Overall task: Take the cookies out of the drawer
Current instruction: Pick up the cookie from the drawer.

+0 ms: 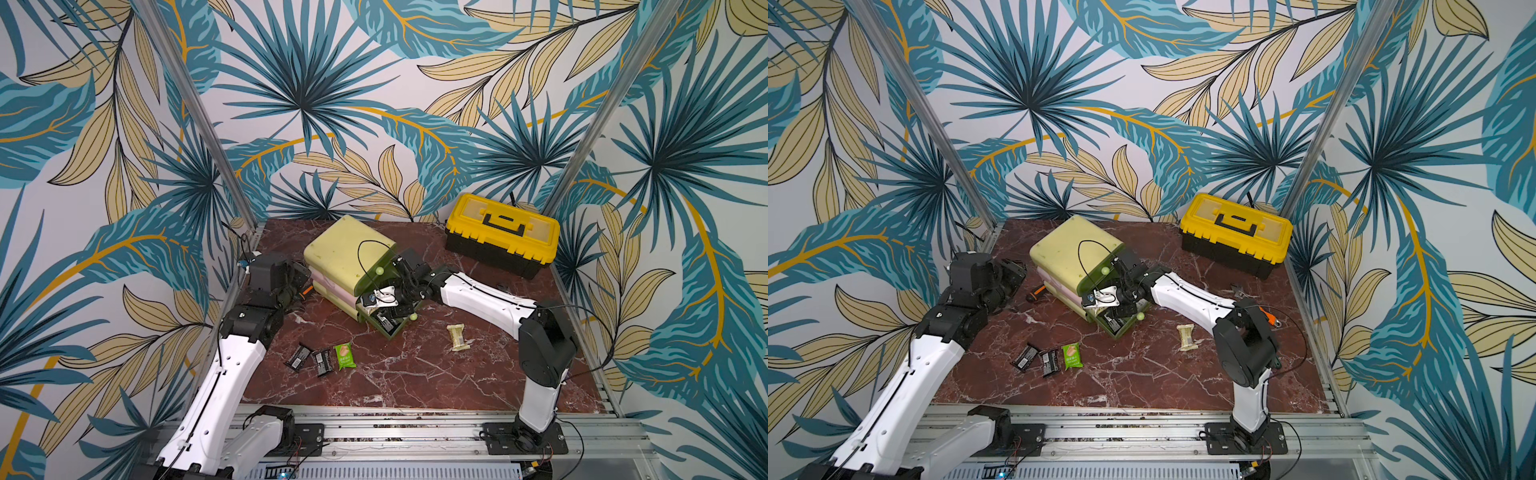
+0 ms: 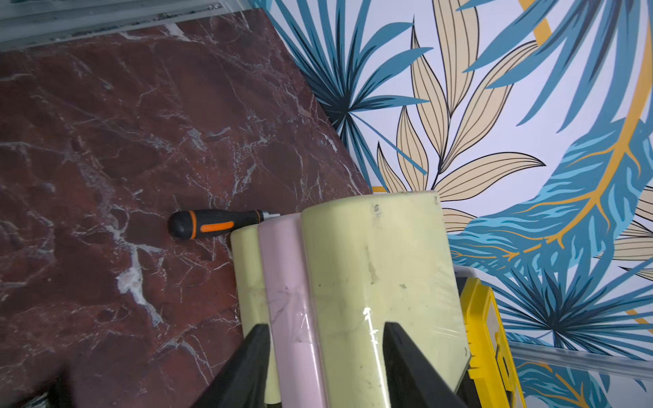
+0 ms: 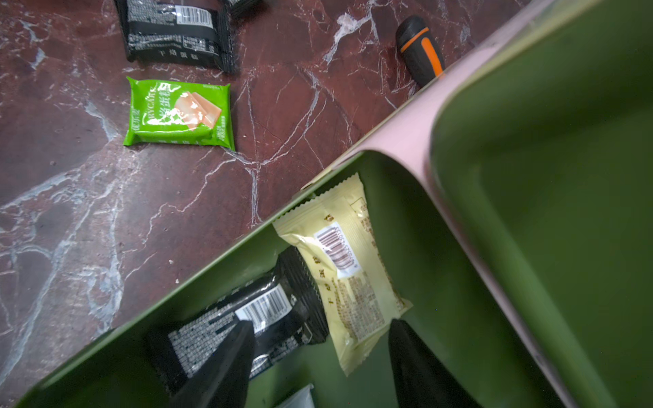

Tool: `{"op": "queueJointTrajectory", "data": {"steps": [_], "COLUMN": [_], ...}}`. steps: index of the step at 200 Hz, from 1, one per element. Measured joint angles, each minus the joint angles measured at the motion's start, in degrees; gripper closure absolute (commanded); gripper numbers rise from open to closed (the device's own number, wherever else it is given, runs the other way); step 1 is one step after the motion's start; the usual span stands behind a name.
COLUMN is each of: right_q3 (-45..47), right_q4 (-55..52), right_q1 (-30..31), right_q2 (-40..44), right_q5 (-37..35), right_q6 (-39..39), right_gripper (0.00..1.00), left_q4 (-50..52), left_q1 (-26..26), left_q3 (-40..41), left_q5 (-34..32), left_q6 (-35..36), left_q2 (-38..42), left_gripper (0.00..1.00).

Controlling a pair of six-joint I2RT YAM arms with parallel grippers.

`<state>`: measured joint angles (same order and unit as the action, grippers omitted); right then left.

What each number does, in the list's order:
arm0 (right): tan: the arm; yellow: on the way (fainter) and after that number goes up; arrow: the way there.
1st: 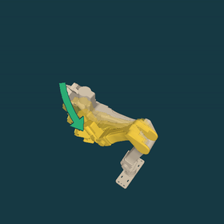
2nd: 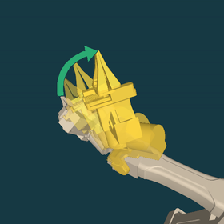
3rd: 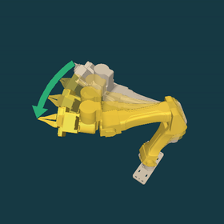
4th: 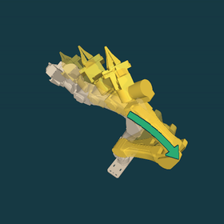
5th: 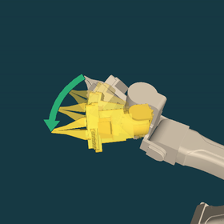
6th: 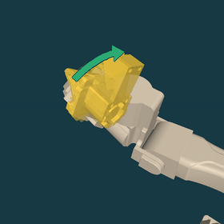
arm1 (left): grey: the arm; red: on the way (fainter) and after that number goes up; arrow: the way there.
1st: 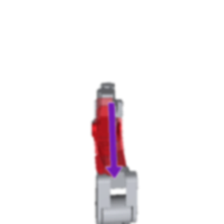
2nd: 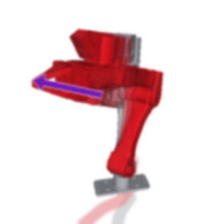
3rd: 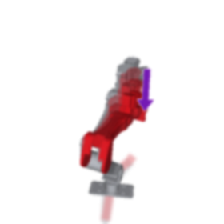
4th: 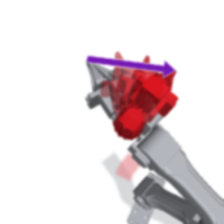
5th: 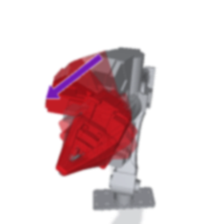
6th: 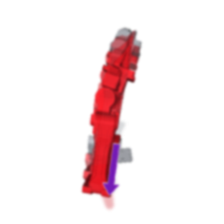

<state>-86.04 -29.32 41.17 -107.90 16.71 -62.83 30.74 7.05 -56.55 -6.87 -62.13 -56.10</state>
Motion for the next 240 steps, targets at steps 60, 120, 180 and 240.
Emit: {"op": "queueJointTrajectory", "data": {"steps": [60,120,180,240], "right_q3": [-0.8,-1.3,-2.5,-2.7], "right_q4": [3.6,5.4,6.8,6.8], "right_q1": [0.3,0.5,0.9,0.9], "right_q2": [-1.6,-4.2,-5.1,-6.9], "right_q5": [-1.1,-1.2,-1.5,-1.7], "right_q6": [0.6,0.9,1.3,1.0], "right_gripper": [0.36,0.37,0.38,0.4], "left_q4": [2.3,3.5,4.3,4.7], "left_q1": [-0.2,-0.2,-0.2,-0.3], "left_q3": [1.6,1.8,1.8,1.8], "left_q5": [-1.8,-2.6,-3.2,-3.4], "left_q6": [-2.0,-2.3,-2.4,-2.4], "left_q2": [2.6,3.4,3.6,3.7], "left_gripper": [0.44,0.45,0.45,0.45]}}
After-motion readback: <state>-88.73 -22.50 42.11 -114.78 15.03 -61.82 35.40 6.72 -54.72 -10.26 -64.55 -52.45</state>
